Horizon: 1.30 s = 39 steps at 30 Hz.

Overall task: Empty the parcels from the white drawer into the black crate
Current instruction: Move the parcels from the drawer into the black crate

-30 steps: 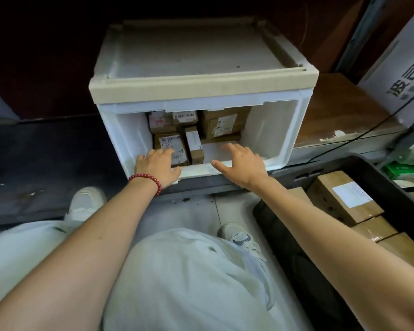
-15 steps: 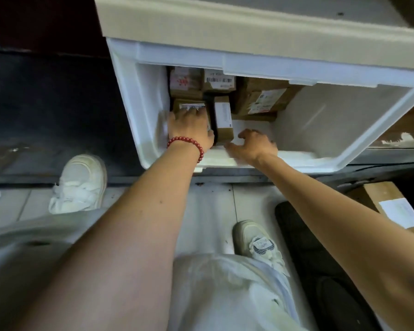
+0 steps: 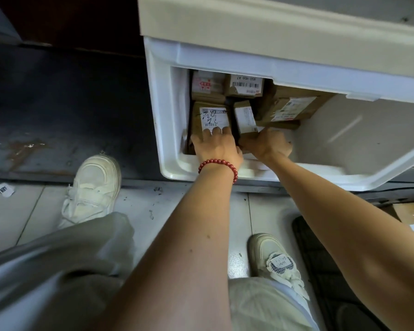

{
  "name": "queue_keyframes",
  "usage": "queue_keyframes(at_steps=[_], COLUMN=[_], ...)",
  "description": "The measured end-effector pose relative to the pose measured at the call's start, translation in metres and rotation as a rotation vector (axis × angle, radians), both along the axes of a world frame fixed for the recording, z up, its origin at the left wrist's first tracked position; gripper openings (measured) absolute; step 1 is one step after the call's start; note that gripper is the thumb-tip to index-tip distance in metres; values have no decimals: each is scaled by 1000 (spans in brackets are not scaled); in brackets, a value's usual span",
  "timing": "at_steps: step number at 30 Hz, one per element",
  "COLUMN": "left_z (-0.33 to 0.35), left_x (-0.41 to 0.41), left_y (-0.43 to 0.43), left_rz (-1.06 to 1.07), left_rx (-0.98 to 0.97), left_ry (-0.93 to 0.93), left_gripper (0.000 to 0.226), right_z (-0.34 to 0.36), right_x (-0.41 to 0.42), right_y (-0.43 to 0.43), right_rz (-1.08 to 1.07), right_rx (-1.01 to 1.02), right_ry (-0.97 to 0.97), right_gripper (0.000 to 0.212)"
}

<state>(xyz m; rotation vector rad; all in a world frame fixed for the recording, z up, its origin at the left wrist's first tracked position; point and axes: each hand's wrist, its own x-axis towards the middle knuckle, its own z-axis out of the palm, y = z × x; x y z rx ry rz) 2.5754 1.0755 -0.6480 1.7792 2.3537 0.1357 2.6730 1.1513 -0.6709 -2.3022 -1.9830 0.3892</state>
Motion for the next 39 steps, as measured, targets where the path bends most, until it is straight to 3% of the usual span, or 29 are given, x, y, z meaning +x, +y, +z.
queue_keyframes(at_steps=[3,6,8,13,20,26,34,39], left_z=[5,21,31,44,82,110,128,128], left_x=[-1,2,5,24,62,70,57,56], left_y=[-4,-6,-7,-30,-66,-107,-122,-120], left_rz=[-1,132,183,-14,-260,-440,-501,-533], left_rx=[21,91,150,158,61,12,129,174], left_ry=[-60,-374,-515,-449,-623,-632,-467,-506], left_gripper=[51,53,54,56,93,69,74,76], right_z=[14,32,40,59,73,64,72,72], right_x=[14,32,42,71,131,171,155,153], right_y=[-10,-29,-46,-100,-185,-233,-235,-234], right_rz=[-36,-227,-350,-382,-394,-338,-275,-253], right_rx=[62,131,151,169,59,-41,-25,50], right_ry=[249,735,914,1208,1500,1677,1817,1848], right_gripper=[57,59,55,29,21,32,32,39])
